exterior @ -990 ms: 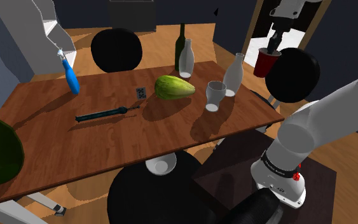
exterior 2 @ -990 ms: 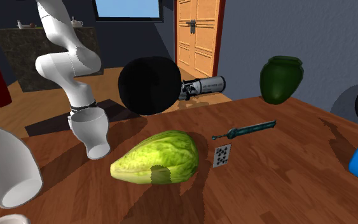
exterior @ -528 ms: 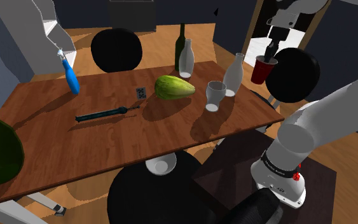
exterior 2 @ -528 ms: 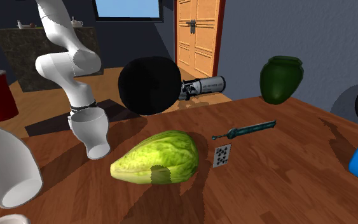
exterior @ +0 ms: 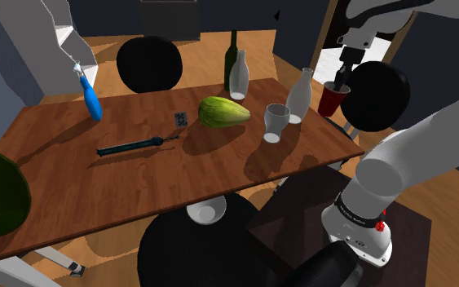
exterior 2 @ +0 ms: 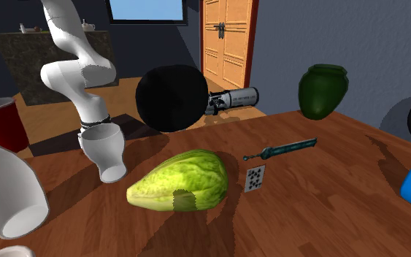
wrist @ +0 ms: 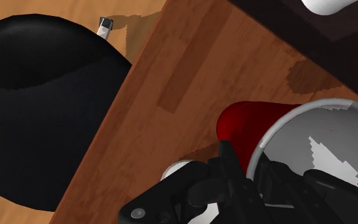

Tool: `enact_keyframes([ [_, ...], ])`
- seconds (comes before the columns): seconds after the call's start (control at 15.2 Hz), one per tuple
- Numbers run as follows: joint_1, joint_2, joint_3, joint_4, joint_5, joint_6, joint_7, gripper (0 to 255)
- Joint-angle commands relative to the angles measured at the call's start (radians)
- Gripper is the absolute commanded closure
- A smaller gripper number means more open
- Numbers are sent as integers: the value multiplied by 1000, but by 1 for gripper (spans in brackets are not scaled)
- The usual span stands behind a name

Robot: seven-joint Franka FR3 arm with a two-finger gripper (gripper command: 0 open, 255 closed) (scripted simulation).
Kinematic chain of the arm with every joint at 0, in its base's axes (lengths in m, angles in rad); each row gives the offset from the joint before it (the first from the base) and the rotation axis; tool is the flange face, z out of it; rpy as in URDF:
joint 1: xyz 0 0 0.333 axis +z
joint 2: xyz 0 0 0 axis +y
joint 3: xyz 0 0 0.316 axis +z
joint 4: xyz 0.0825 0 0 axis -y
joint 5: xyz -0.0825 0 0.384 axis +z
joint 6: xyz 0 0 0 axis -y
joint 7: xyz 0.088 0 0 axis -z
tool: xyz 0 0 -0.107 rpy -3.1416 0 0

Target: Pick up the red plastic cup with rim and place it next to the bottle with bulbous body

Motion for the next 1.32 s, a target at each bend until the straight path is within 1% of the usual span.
enact_keyframes([
  [0.0, -1, 6, -7, -20, -1, 26, -5, 255],
  [0.66, 4, 56, -42, -117, 7, 168, -33, 255],
  [1.19, 17, 124, -76, -183, 31, 292, -69, 255],
  [1.25, 16, 124, -76, -183, 31, 292, -69, 255],
])
